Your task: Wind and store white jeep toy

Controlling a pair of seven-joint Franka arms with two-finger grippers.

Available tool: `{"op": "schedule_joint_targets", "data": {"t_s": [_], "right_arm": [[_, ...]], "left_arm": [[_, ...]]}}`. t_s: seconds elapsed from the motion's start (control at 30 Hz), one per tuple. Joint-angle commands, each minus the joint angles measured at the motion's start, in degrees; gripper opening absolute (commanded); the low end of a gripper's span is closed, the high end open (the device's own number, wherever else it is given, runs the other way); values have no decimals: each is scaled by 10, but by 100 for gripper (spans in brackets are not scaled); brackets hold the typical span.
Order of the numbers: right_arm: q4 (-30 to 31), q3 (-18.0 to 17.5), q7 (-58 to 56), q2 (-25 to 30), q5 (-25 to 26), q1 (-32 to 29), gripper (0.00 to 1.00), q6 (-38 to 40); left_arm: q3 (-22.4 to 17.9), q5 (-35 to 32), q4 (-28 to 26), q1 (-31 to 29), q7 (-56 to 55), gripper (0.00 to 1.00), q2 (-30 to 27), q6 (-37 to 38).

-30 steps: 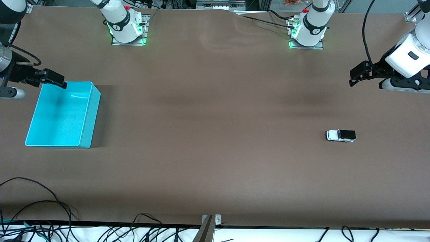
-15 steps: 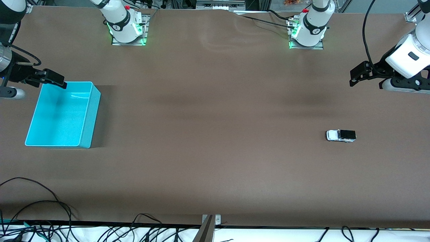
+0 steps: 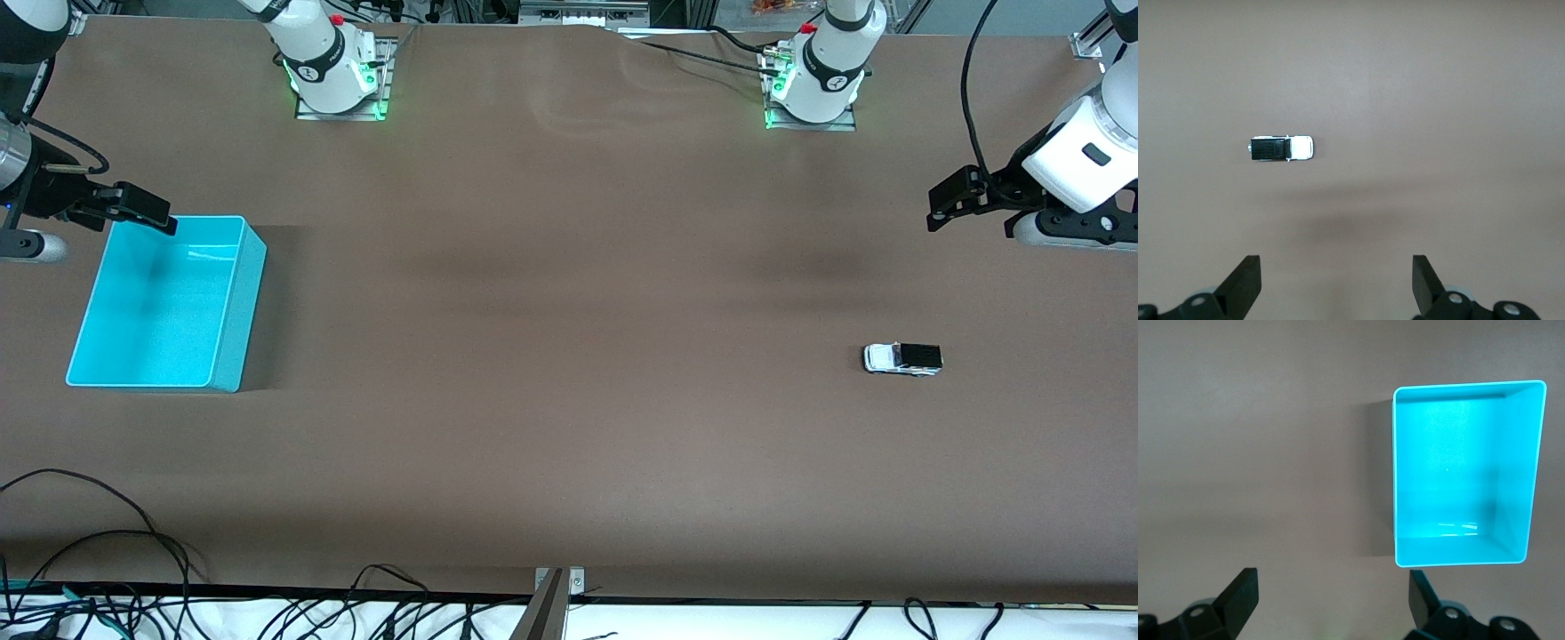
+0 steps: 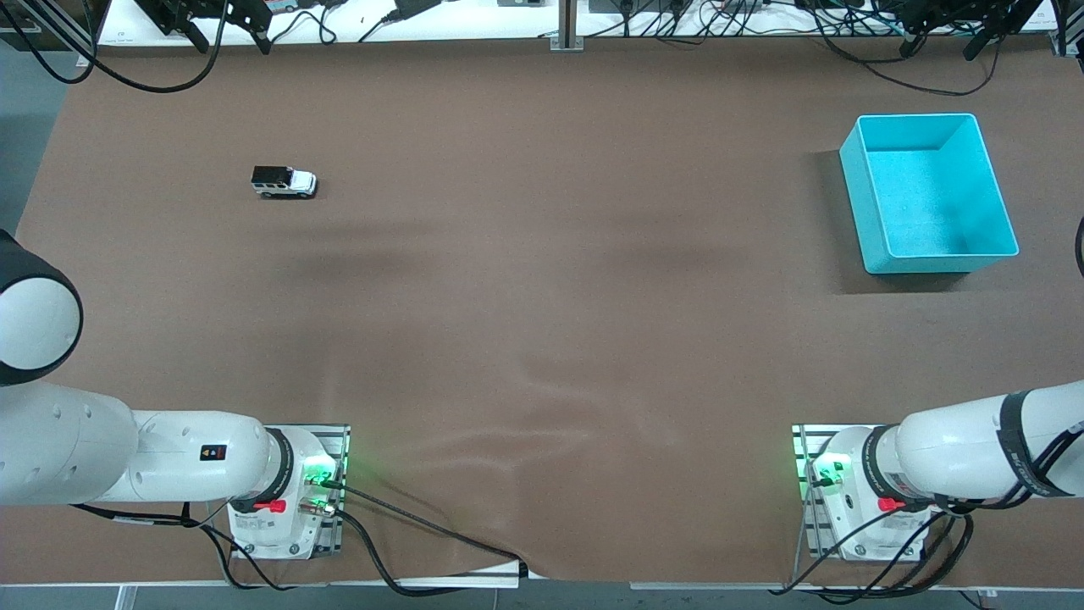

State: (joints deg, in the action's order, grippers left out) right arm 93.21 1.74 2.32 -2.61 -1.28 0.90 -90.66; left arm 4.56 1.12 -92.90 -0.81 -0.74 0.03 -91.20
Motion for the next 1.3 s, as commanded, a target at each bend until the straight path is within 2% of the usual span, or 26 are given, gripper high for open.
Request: {"op": "schedule_joint_targets", "data": {"t_s": [0.0, 0.27, 0.93, 1.27], "right_arm": [[7, 0, -1, 9, 7, -1, 100, -3], [7, 0, -1, 9, 6, -1, 100, -3], [7, 0, 0, 9, 6, -1, 100, 0], [7, 0, 0, 9, 6, -1, 100, 0]], "left_arm": [[-1, 10, 15, -6, 14, 100, 0, 8], [0, 9, 25, -11, 15, 100, 20, 19], [0, 9, 25, -16, 21, 100, 23, 48], [-1, 8, 28, -51, 227, 100, 60, 41]]}}
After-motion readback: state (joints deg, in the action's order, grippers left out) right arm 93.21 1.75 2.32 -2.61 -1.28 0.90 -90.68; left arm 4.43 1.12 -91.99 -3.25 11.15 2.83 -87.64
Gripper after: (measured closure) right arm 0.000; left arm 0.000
